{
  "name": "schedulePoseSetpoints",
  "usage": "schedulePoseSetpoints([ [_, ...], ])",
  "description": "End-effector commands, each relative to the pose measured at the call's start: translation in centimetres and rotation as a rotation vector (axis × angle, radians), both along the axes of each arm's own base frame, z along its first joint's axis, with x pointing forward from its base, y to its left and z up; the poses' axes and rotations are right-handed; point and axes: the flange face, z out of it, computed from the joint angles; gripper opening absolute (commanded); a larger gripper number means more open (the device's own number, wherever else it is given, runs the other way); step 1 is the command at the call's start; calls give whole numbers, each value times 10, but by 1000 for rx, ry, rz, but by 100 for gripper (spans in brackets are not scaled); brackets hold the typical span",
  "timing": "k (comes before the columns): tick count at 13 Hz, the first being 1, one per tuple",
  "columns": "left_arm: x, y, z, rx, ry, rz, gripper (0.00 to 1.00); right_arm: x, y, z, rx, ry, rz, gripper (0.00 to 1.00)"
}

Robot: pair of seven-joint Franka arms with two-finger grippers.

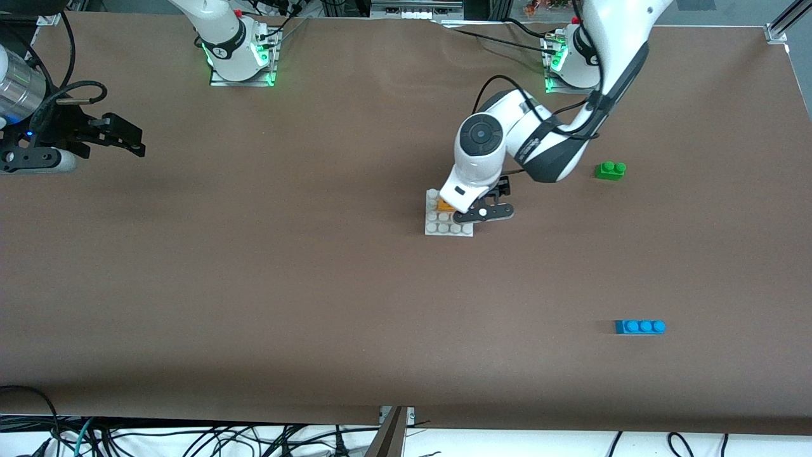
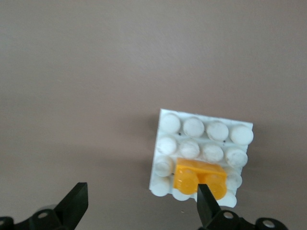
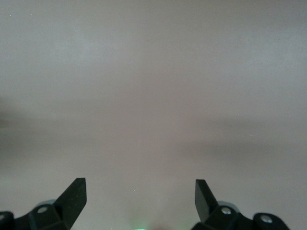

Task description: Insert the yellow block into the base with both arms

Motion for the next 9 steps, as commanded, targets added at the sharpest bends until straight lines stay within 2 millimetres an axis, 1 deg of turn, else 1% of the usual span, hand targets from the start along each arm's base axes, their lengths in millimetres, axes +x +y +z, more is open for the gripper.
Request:
schedulePoseSetpoints([
  [1,6,13,18,-18,0,-11,100,-1,0,4,-5,4,-11,100],
  [2,13,18,21,-21,-5,-13,100,-1,0,4,-5,4,-13,100],
  [3,21,30,28,-24,-14,0,100,-1,0,4,-5,4,-13,100],
  [4,27,40,42,-23,-35,17,100,-1,0,4,-5,4,-13,100],
  [5,33,49,62,-23,-71,31,100,-1,0,4,-5,4,-13,100],
  [6,39,62,81,-17,-98,54,100,-1,0,4,-5,4,-13,100],
  [7,47,77,104,-9,-120,81,100,-1,0,4,-5,4,-13,100],
  [8,52,89,126,10,-114,73,100,-1,0,4,-5,4,-13,100],
  [9,59,98,154,17,-102,39,100,-1,0,4,-5,4,-13,100],
])
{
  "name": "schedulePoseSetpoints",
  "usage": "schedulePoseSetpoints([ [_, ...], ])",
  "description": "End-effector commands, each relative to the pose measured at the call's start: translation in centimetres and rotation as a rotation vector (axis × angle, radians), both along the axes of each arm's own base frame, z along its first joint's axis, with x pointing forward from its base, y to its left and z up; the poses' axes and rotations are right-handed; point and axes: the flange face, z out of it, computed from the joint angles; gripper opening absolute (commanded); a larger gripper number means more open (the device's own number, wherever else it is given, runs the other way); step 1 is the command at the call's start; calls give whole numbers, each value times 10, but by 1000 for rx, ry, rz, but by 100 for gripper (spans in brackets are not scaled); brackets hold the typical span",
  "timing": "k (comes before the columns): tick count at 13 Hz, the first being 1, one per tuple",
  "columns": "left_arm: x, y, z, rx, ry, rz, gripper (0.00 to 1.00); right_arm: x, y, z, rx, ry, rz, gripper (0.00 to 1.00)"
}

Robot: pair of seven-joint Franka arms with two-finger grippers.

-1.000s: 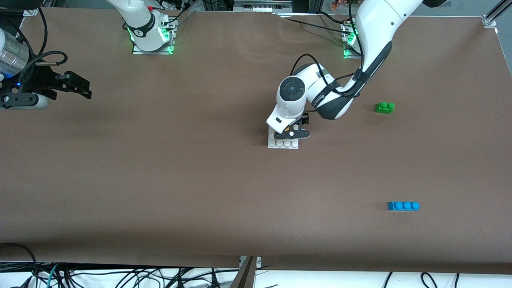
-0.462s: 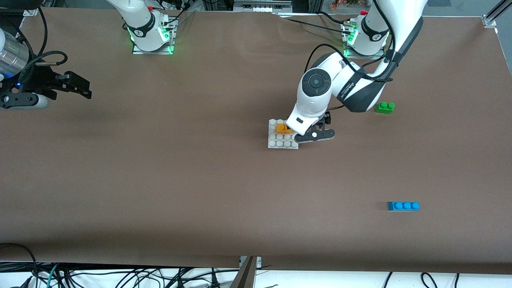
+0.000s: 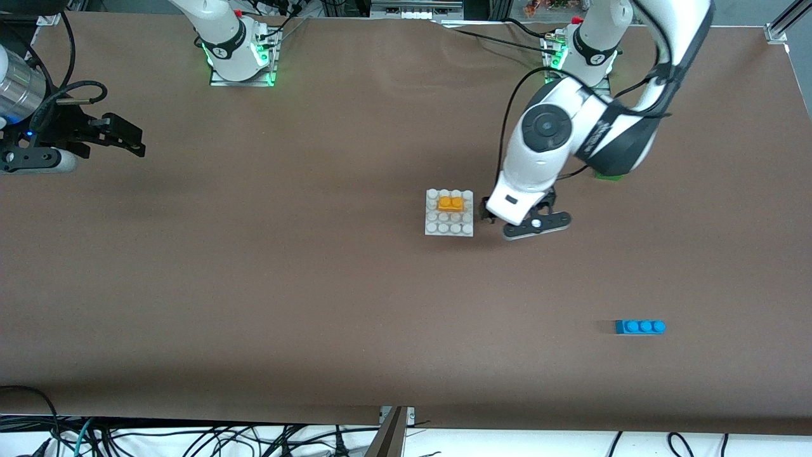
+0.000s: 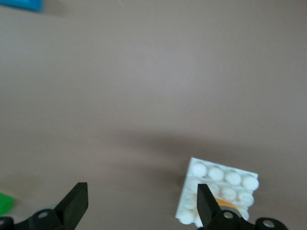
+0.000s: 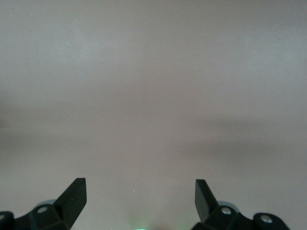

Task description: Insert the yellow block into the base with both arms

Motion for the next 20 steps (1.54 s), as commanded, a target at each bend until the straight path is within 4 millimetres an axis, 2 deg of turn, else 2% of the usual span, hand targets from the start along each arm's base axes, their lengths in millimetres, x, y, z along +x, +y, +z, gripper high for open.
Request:
schedulePoseSetpoints([
  [1,10,29,82,5,39,-46,100,-1,0,4,-5,4,-12,100],
  [2,19,51,110,-19,60,-41,100,-1,0,4,-5,4,-11,100],
  [4,29,92,140,-37,90,-87,100,-1,1,4,-5,4,-11,100],
  [6,36,142,171,-81,106,-141,100,-1,1,5,-5,3,-9,100],
  [7,33,170,183,-106,97,-151,100,-1,1,6,-3,0,-9,100],
  [8,27,197,182,-123,111,-160,100,-2,5,7,-3,-2,-3,100],
  [10,11,225,178,-155,96,-226,100,-3,9,8,-2,-3,4,100],
  [12,-9,229,170,-138,83,-231,100,-3,10,9,-2,-5,6,100],
  [13,-18,232,172,-135,68,-227,100,-3,10,9,-2,-5,6,100],
  [15,-28,238,165,-95,57,-239,100,-3,9,9,-2,-5,4,100],
  [20,-25,237,164,-68,43,-242,100,-3,9,9,-2,-5,4,100],
])
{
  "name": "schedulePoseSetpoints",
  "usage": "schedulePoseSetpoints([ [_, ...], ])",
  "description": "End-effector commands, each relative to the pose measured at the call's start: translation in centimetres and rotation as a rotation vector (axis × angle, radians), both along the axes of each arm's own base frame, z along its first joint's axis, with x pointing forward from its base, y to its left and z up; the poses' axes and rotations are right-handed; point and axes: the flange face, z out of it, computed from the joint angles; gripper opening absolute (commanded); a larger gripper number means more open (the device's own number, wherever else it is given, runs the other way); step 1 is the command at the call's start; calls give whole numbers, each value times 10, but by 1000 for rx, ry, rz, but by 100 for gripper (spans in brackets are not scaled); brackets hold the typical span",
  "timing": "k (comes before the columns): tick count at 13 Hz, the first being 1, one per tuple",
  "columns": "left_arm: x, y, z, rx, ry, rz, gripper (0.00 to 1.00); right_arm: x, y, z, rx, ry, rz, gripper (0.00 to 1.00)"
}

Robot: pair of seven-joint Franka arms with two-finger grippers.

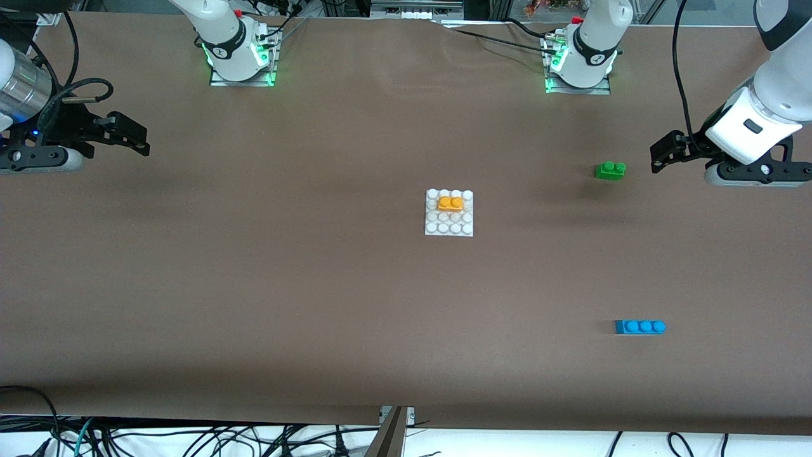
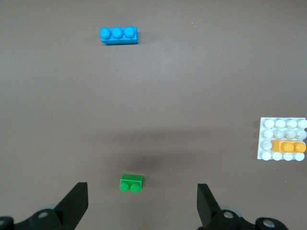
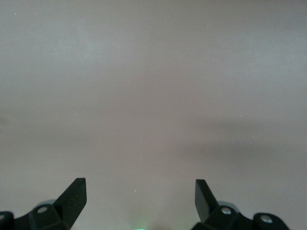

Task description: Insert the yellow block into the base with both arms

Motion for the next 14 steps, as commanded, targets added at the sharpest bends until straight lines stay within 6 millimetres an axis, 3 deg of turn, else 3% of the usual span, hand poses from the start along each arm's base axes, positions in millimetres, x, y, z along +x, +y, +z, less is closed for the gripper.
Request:
schedulePoseSetpoints([
  [1,0,6,-1,-2,-12,-2,100,-2,1,8,-3,-2,-10,100],
  [3,2,22,-2,-38,-7,36,100,-2,1,8,-3,-2,-10,100],
  [7,4,24,-4,-37,-1,39,100,-2,1,8,-3,-2,-10,100],
  [12,28,27,7,-38,33,37,100,-2,1,8,-3,-2,-10,100],
  [14,28,33,-2,-35,60,48,100,-2,1,8,-3,-2,-10,100],
])
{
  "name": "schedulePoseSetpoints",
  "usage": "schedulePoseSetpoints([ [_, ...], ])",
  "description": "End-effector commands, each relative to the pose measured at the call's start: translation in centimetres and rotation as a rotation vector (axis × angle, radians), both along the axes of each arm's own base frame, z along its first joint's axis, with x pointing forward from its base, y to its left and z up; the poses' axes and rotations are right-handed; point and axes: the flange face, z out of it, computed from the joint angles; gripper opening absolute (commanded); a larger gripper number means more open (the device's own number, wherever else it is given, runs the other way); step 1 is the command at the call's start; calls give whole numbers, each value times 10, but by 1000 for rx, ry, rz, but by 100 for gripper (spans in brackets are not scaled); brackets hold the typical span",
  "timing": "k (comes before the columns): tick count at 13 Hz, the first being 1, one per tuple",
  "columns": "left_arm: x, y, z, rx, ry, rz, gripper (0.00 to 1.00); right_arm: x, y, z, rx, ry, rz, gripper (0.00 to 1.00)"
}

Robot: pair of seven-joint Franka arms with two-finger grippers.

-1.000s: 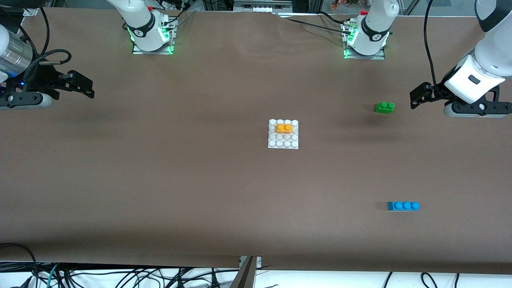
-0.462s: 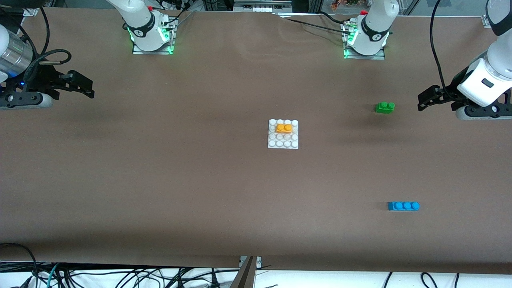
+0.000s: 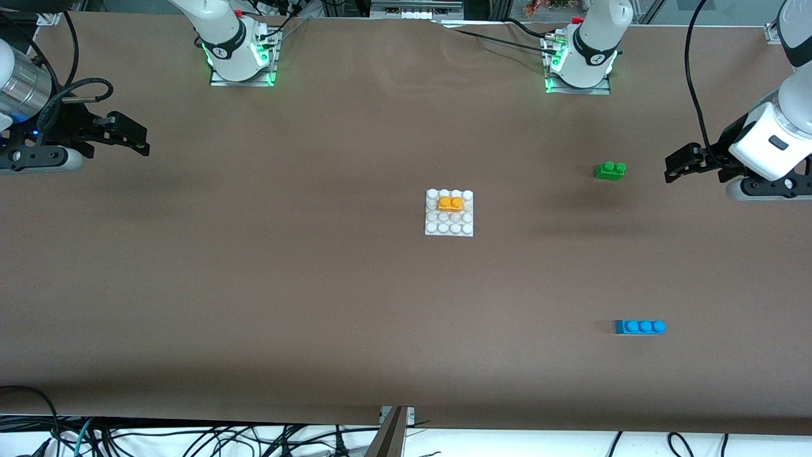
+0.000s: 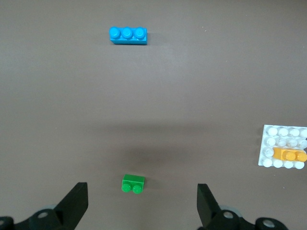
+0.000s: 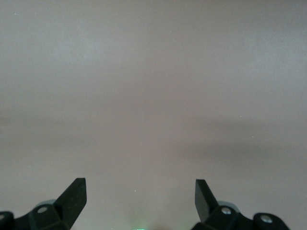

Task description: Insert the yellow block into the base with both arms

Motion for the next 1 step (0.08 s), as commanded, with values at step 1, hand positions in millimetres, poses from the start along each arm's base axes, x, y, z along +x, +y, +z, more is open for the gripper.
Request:
schedulePoseSetpoints([
  [1,5,11,-1,-20,40,3,100,-2,1,7,-3,-2,-10,100],
])
